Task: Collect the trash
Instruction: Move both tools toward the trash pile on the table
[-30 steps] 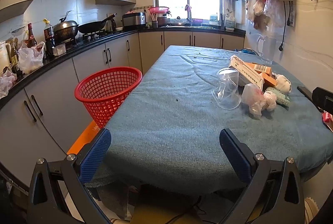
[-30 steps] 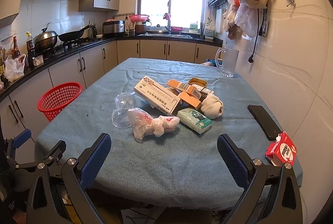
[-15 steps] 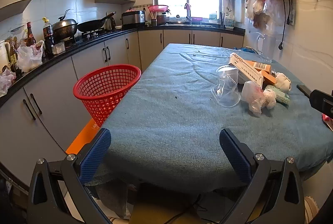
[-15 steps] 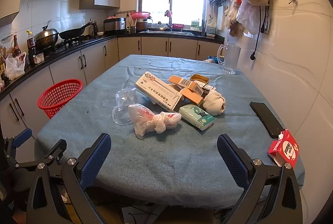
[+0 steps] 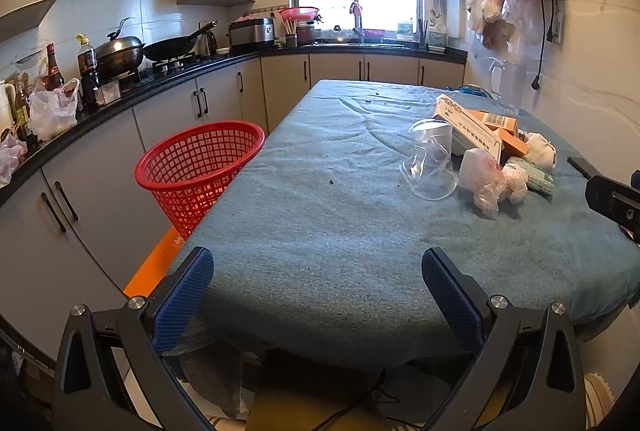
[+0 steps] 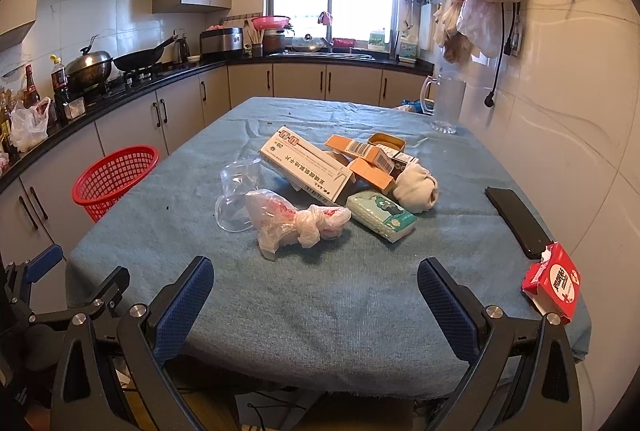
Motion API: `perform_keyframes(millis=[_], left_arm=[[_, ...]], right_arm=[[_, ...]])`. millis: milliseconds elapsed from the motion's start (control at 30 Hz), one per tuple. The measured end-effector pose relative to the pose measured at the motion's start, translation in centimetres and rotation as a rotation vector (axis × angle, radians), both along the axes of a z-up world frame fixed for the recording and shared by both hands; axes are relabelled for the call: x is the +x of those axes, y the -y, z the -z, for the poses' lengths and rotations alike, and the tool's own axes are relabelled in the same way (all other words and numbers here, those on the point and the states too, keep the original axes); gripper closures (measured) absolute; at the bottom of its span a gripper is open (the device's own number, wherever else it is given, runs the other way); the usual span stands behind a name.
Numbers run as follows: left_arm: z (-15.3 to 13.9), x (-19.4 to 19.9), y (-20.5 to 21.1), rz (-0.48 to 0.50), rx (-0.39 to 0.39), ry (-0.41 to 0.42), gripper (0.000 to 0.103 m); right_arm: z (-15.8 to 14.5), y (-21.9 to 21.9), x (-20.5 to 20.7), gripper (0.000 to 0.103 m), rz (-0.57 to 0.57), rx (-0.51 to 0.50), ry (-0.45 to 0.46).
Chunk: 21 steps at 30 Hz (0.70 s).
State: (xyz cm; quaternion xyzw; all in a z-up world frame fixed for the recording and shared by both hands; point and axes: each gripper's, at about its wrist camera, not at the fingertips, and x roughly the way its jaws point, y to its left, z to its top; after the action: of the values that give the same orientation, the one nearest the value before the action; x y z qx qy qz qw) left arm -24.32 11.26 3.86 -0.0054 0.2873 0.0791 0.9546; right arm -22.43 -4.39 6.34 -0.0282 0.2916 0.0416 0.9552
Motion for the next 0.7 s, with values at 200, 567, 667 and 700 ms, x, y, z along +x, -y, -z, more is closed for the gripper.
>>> perform_keyframes(millis=[200,567,667,700], left_arm=[[0.1,0.1,0.3,0.013,0.007,0.0,0.0],[-0.3,2.8,1.1,0.086,-0.019,-0.04,0.0],[-0.4,4.6,1.3,0.136,-0.063,-0.085,0.0],[-0.5,5.4,1.2,0.151,-0.085,-0.104,0.0]], right_arm=[[0.3,0.3,0.3,0.0,0.004,0.005,-0.01],[1.1,1.7,2.0,0.001,-0.007,0.022,-0.057],[1.2,2.9,3.2,0.007,-0.028,0.057,-0.094],[1.3,3.6,3.6,0.009,-0.033,0.073,-0.106]])
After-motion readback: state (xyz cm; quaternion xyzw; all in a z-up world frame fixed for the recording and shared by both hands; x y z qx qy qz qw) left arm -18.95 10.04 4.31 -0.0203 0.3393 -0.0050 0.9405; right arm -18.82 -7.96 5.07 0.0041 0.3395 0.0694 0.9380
